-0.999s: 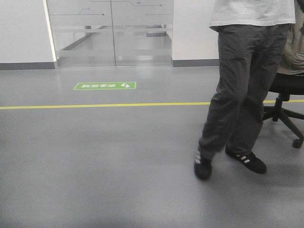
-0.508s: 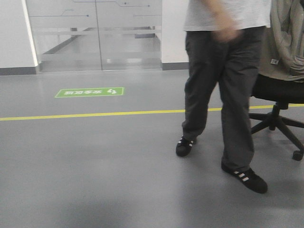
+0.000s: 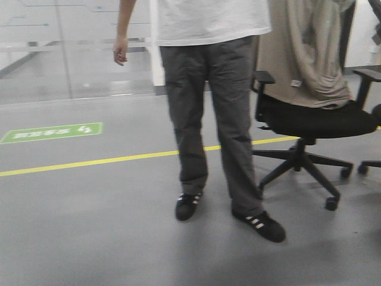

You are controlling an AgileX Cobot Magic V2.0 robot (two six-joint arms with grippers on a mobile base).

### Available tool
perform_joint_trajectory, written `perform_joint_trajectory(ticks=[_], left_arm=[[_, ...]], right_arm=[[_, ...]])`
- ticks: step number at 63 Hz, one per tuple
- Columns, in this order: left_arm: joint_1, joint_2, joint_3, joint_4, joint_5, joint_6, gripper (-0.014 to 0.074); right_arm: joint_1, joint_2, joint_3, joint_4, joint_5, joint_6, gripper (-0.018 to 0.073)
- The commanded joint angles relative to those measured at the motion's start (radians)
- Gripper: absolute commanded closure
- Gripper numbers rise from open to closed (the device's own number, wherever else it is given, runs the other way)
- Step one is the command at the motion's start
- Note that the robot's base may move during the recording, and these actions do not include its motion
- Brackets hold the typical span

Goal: Fetch blue bin and place on conveyor start
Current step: 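Hold the bin while the base drives up to the red-framed conveyor table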

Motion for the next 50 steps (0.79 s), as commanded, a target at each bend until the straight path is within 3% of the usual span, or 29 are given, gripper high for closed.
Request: perform_joint_trajectory(ticks=[1,11,50], left_arm=[[-0.012,-0.011,-0.013,-0.002,-0.055,-0.001,0.0708],[-0.012,-0.011,-0.013,0.036,-0.055,-0.001,0.0708],[-0.012,-0.011,-0.013,0.041,-0.055,-0.001,0.0708]], right_arm=[[0.010,-0.010,-0.010,0.005,-0.047,-0.004,0.0722],[0.010,-0.010,-0.010,0.005,-0.047,-0.004,0.0722],[0.010,-0.010,-0.010,0.005,-0.047,-0.004,0.0722]])
